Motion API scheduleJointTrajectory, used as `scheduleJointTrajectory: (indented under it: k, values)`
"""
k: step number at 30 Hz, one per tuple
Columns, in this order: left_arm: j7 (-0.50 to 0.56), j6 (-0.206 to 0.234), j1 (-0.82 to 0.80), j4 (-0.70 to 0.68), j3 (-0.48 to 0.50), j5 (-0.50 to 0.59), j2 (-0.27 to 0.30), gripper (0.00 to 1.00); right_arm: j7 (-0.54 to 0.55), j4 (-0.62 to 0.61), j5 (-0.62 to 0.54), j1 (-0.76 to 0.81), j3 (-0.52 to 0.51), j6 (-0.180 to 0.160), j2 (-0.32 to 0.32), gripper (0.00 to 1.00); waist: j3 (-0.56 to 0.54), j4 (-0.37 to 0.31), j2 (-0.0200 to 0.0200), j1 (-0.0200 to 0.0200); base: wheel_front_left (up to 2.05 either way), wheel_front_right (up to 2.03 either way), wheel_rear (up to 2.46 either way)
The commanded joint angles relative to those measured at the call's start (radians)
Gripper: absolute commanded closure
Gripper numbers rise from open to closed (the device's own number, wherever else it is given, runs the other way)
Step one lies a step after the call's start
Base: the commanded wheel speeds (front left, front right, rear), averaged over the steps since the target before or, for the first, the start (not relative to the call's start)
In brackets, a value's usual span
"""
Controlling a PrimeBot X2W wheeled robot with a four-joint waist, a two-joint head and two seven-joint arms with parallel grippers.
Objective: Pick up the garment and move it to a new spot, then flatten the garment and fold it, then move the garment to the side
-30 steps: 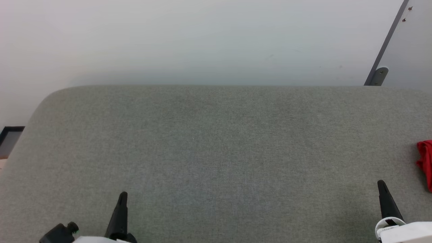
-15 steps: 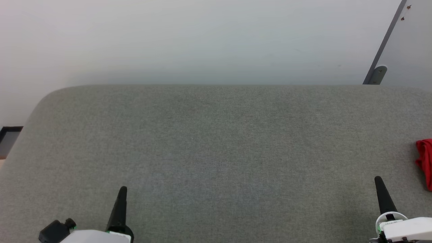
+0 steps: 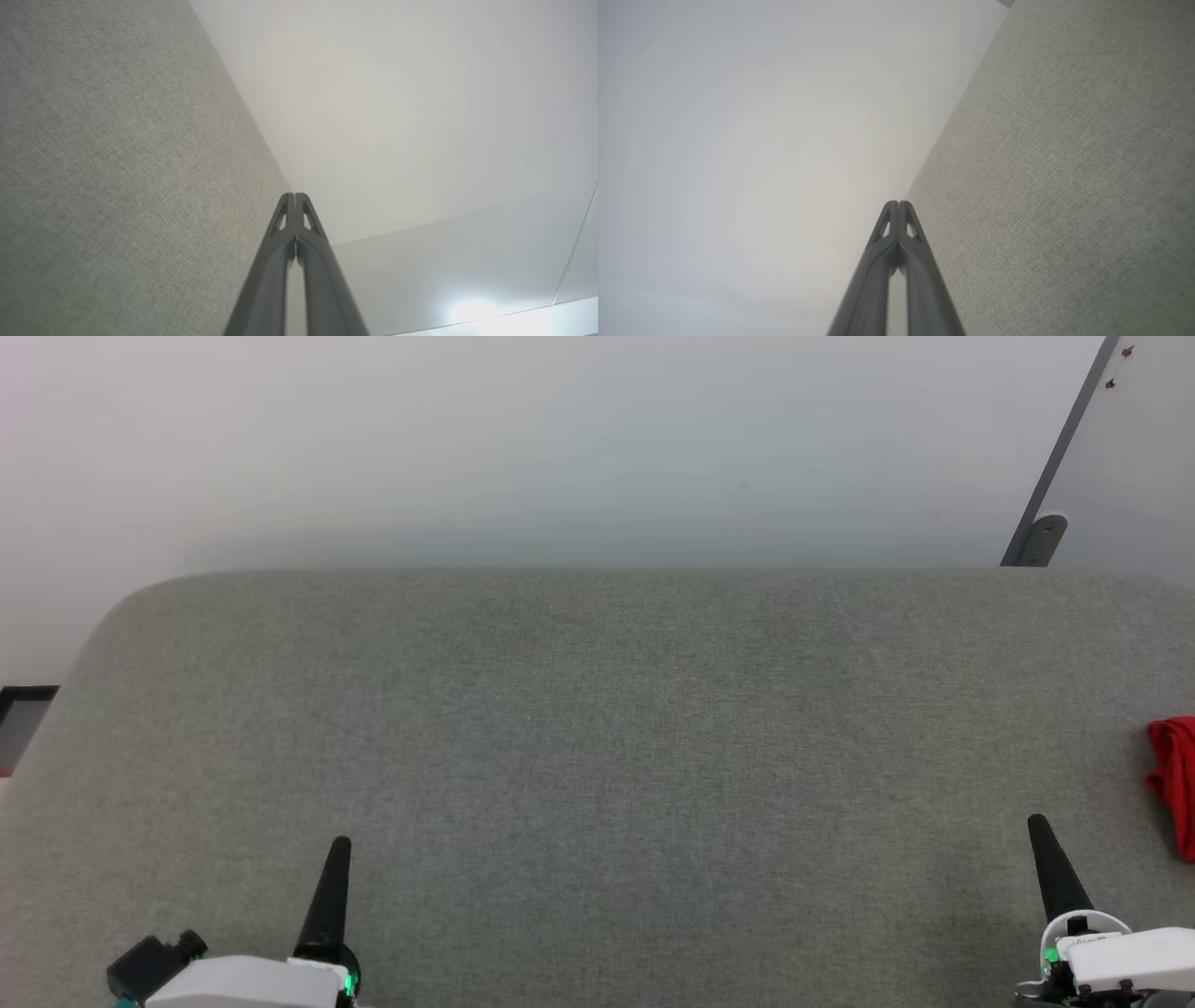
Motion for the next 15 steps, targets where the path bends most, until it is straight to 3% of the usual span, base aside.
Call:
scheduleJointTrajectory:
  k: [1,15]
  values:
    - [0.007,-0.002,-0.019,-0.003,0.006,-0.031,0.0,1.0,0.008,-0.003,0.028,-0.016,-0.007,-0.001,0.003,1.0,0.0,-0.001,-0.0001,0.0,0.0,0.0,0.0]
    - [0.041,-0.003,-0.045,0.015,0.019,-0.146,-0.007,1.0,0.039,0.007,0.139,-0.032,-0.012,-0.001,0.015,1.0,0.004,-0.005,-0.0001,0.0,0.0,0.0,0.0]
